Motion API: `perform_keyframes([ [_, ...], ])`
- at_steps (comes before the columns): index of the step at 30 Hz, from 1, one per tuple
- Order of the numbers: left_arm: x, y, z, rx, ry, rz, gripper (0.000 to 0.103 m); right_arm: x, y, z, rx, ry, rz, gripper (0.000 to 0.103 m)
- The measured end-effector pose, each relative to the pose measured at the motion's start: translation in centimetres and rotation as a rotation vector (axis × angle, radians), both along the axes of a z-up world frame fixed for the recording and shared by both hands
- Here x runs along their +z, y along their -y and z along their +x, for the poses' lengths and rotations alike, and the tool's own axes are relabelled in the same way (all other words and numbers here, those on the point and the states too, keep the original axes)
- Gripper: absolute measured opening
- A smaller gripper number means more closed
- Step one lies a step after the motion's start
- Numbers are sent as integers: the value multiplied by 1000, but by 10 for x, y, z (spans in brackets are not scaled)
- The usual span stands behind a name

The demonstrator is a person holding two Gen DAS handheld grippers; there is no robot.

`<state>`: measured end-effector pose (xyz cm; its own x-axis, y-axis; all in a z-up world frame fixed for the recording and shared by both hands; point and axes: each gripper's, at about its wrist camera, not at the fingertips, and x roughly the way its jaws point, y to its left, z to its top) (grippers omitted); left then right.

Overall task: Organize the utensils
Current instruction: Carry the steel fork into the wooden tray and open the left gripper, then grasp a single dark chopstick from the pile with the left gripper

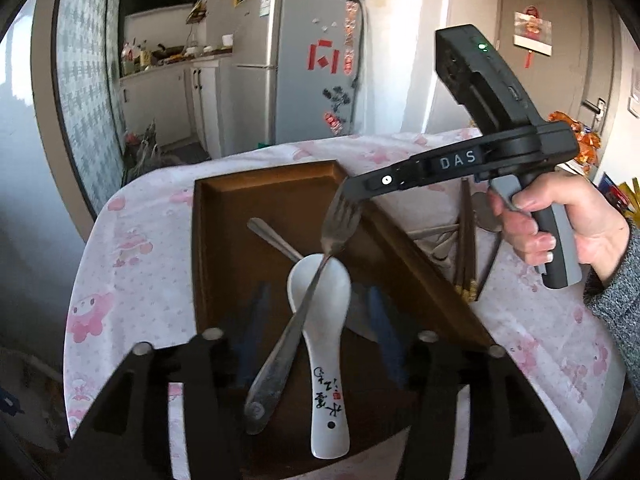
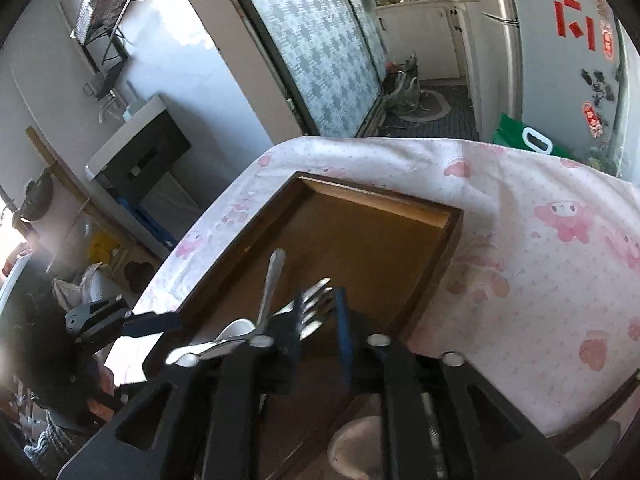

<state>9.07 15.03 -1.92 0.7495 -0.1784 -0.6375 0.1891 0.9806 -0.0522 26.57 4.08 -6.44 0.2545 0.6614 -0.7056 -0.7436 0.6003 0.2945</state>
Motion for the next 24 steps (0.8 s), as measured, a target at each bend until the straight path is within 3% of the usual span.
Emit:
perform_keyframes([
  [2,0,5,-1,-12,5,15,64,3,4,-4,-3,6,0,43],
  [3,0,8,-2,-19,9,29,66,5,8,-6,-9,13,-1,47],
  [8,0,18,-7,-65,34,44,74,18,41,-11,-44,37,-2,55],
  [16,15,35,-10,-97,65,36,82,41,131,-9,-161,63,31,62],
  [20,21,59,-7,-135,77,68,83,37,168,-10,-206,59,60,62],
  [24,17,97,2,-233,57,84,83,24,196,-6,-245,43,103,62],
])
